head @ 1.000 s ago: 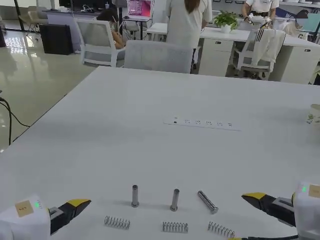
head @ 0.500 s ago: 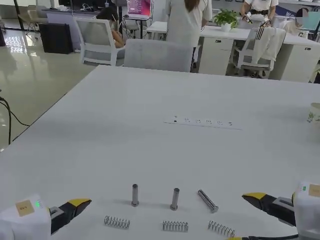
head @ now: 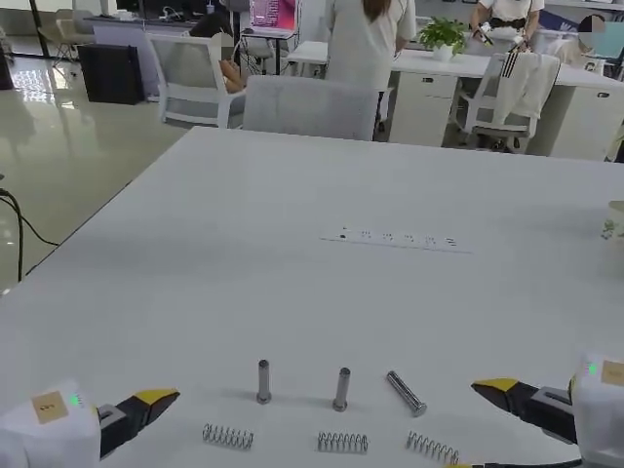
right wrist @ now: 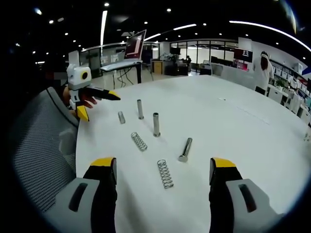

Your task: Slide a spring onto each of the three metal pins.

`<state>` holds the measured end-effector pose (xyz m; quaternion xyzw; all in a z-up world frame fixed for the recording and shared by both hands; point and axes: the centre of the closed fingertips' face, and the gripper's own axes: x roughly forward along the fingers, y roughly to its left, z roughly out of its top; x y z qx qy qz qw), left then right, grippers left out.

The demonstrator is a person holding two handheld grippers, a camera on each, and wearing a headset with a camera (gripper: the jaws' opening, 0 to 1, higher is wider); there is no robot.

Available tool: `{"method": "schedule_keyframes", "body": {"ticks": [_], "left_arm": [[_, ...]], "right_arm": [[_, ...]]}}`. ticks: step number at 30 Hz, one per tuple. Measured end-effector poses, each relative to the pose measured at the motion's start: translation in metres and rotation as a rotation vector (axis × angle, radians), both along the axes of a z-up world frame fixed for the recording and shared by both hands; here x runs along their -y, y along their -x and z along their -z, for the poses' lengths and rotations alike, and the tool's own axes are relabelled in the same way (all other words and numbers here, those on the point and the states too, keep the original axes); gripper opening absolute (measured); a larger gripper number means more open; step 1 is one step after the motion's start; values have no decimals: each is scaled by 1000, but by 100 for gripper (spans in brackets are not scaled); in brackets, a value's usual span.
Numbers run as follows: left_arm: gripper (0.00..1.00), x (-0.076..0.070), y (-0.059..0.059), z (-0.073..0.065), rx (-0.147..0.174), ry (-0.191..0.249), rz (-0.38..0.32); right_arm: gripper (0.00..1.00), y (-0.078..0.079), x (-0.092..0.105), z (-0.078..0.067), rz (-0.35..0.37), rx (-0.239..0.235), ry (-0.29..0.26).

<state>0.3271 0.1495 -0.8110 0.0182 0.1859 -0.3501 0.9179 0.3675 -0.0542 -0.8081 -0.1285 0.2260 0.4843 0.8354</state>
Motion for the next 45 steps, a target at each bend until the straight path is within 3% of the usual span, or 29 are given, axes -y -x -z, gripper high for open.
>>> {"method": "schedule_keyframes", "body": {"ticks": [12, 18, 28, 33, 40, 45], "left_arm": [[90, 0, 0, 0, 1, -1, -2], [90, 0, 0, -2, 3, 0, -4], [90, -2, -1, -3, 10, 2, -14], [89, -2, -1, -5, 14, 3, -17], [89, -2, 0, -4, 13, 2, -18], [89, -1, 0, -4, 10, 1, -15]], "right_arm": [[76, -11, 2, -3, 3, 0, 30], [75, -24, -3, -9, -5, 5, 46], [67, -45, -16, -5, -16, 16, 135], [56, -58, -15, -2, 11, 13, 183], [42, -74, -17, 3, 68, -34, 214], [32, -77, -23, 11, 78, -77, 241]]}}
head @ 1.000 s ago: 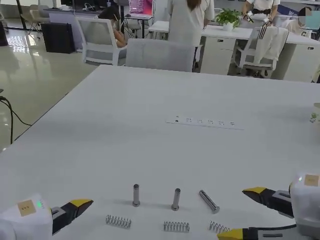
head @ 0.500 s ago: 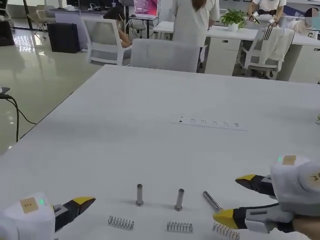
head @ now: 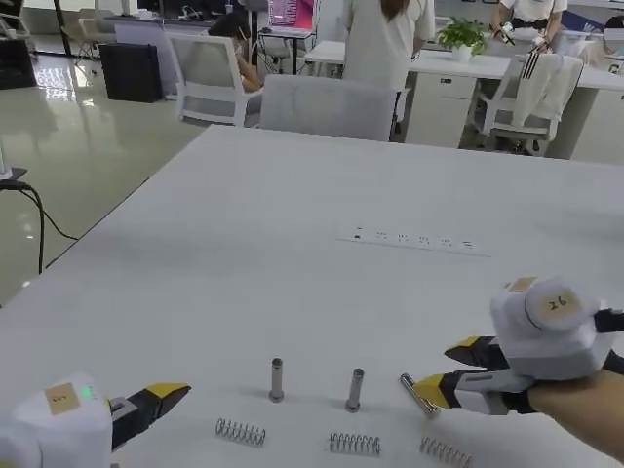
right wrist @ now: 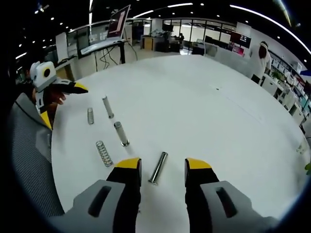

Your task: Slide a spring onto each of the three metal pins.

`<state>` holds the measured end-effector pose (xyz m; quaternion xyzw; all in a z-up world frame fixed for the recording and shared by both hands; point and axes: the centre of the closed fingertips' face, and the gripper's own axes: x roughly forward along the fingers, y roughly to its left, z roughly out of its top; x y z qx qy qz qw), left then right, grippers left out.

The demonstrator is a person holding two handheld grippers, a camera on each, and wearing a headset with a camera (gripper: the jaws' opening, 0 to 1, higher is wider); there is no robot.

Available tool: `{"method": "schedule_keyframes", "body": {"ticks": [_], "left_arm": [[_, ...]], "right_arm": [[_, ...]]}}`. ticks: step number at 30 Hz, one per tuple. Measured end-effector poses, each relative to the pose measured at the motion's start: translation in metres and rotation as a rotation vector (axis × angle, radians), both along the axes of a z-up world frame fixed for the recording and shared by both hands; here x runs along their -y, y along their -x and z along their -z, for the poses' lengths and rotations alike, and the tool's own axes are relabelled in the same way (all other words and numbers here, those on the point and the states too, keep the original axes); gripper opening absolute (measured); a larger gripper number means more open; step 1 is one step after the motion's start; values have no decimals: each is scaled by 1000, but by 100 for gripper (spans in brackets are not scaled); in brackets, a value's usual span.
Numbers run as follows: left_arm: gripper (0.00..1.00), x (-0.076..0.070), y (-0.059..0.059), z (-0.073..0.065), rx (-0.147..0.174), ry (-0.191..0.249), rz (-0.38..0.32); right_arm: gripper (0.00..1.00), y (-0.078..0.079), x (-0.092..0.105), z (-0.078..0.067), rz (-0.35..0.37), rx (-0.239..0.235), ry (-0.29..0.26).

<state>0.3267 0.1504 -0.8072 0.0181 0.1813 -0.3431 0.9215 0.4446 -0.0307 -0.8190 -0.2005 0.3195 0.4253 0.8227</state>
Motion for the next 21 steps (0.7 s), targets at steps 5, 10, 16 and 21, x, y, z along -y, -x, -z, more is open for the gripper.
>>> {"method": "schedule_keyframes", "body": {"ticks": [5, 10, 16, 21], "left_arm": [[89, 1, 0, 0, -2, 0, 4], [89, 2, 0, 1, -4, 1, 7], [88, 3, 0, 2, -7, 2, 10], [88, 2, 0, 2, -7, 2, 10]], "right_arm": [[23, -2, -7, 9, -7, -12, 36], [17, -6, -11, 17, 1, -39, 65], [13, -11, -13, 25, 30, -76, 95], [11, -13, -14, 30, 46, -98, 103]]}}
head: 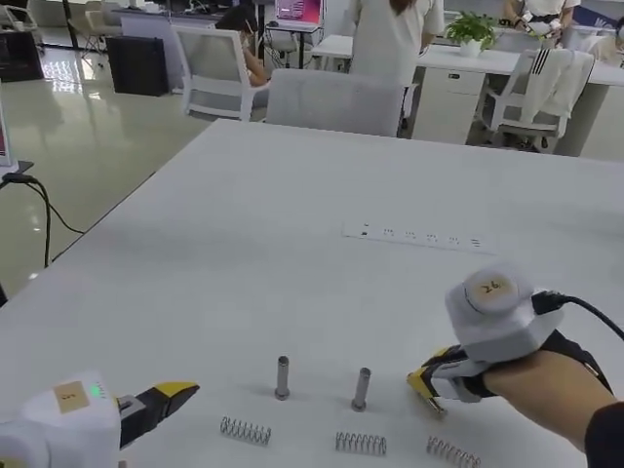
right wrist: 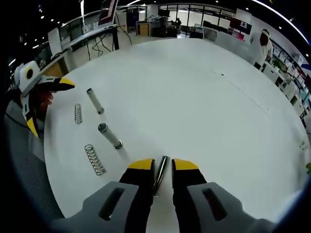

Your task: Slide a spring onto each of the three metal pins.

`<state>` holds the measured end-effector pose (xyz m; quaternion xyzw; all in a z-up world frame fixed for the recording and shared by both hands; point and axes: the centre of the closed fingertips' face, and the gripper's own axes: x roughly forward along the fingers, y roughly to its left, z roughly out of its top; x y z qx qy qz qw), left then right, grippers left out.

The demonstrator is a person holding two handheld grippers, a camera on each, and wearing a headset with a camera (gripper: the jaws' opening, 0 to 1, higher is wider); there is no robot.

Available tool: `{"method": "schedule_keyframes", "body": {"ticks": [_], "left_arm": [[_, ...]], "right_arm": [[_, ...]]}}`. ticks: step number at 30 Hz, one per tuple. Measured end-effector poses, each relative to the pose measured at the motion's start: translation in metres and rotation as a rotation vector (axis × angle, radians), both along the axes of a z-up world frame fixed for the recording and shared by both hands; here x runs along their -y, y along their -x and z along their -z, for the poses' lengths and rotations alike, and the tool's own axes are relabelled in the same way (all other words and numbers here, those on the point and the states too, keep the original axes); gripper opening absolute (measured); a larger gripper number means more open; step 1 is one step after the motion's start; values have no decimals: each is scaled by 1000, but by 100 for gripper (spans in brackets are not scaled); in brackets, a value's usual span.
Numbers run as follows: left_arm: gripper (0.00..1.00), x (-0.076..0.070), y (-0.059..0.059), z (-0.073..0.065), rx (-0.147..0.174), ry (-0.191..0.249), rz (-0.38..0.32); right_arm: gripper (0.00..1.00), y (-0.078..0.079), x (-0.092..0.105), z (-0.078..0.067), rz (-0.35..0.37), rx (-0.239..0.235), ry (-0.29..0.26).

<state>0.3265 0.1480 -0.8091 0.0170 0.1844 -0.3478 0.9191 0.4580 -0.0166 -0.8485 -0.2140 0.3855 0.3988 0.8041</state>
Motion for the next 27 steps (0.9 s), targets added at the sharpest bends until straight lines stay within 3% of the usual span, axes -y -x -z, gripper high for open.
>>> {"method": "schedule_keyframes", "body": {"ticks": [17, 27], "left_arm": [[88, 0, 1, 0, -4, 1, 4], [88, 0, 1, -1, -1, -2, 6]], "right_arm": [[8, -1, 0, 16, 46, -55, 60], [5, 0, -1, 15, 55, -56, 59]]}}
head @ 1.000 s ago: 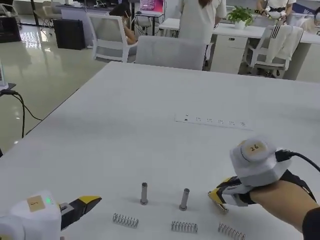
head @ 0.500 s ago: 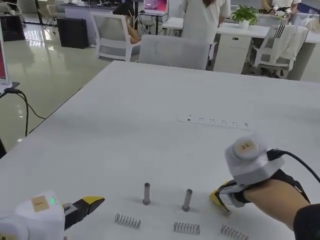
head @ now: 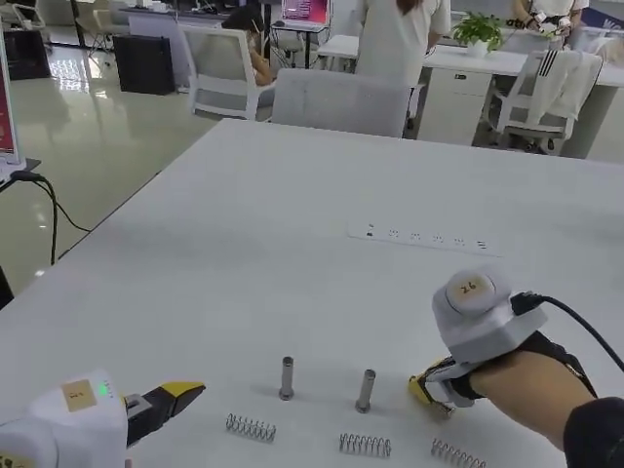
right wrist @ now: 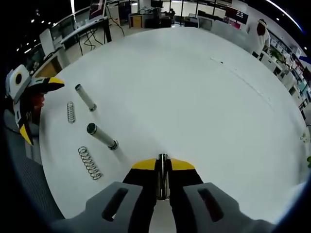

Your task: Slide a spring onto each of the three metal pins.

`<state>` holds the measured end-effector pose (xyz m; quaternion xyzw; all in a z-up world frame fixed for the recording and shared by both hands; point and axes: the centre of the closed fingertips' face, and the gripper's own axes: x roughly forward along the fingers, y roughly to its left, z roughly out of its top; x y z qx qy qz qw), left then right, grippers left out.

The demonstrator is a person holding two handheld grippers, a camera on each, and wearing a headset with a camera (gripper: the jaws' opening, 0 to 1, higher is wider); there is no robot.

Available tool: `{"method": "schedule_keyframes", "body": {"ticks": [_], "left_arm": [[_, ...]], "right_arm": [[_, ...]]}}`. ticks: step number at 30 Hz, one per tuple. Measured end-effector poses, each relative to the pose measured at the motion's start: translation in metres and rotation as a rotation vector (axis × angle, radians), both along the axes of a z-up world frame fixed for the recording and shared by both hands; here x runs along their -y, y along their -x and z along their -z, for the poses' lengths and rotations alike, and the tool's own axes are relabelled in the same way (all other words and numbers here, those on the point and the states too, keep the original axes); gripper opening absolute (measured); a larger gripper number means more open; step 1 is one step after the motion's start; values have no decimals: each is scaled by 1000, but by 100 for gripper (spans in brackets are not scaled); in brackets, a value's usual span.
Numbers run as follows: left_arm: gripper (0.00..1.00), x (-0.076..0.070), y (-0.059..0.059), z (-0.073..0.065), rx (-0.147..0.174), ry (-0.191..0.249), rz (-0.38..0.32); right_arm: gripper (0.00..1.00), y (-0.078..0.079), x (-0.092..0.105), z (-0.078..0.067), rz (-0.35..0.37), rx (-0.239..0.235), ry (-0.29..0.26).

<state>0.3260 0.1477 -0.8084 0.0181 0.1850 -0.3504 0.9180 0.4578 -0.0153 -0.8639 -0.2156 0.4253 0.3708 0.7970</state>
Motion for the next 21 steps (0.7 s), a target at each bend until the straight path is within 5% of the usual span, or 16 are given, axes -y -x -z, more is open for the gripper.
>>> {"method": "schedule_keyframes", "body": {"ticks": [7, 21], "left_arm": [[87, 0, 0, -1, 3, 1, 1], [87, 2, 0, -4, 16, 1, 8]], "right_arm": [[5, 7, 4, -4, 24, -9, -46], [5, 17, 17, -31, 37, 44, -84]]}}
